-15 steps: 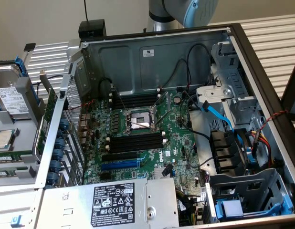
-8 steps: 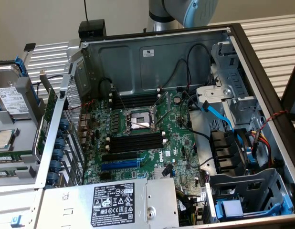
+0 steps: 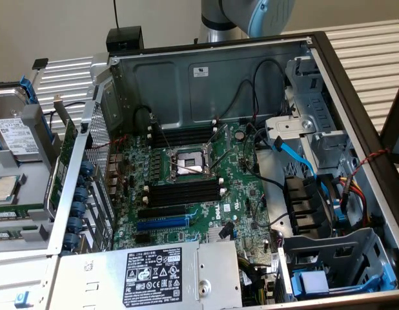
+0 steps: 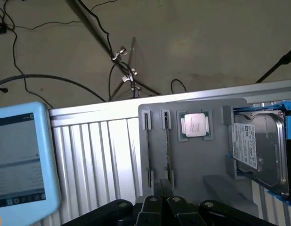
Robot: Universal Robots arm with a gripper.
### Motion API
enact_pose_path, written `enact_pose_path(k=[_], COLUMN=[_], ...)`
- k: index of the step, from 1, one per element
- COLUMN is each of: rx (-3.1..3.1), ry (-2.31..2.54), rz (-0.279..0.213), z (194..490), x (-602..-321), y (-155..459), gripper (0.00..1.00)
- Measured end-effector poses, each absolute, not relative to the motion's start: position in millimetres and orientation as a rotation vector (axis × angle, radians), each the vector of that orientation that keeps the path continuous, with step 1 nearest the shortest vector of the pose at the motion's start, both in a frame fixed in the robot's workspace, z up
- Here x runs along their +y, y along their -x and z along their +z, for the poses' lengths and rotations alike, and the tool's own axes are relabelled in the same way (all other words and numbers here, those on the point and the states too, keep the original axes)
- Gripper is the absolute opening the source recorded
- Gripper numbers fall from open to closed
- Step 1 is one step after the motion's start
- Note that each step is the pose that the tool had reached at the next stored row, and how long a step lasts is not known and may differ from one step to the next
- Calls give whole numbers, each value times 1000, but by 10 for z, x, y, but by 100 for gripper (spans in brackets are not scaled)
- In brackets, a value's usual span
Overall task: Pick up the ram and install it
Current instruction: 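Pick up the ram and move it above insertion slot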
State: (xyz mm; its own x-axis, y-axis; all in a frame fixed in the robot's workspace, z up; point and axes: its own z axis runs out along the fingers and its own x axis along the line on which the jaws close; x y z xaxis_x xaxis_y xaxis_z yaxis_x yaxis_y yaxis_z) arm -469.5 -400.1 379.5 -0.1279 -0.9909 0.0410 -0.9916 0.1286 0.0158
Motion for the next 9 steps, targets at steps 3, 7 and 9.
enact_pose_path(k=[3,7,9], rx=[-2336,-2348,-2348], ry=[-2057,-2068,-2068], rz=[16,-7,-8], z=[3794,3795,3795], x=[-4001,-4000,-4000], y=[4695,4695,4695], gripper=[10,10,10])
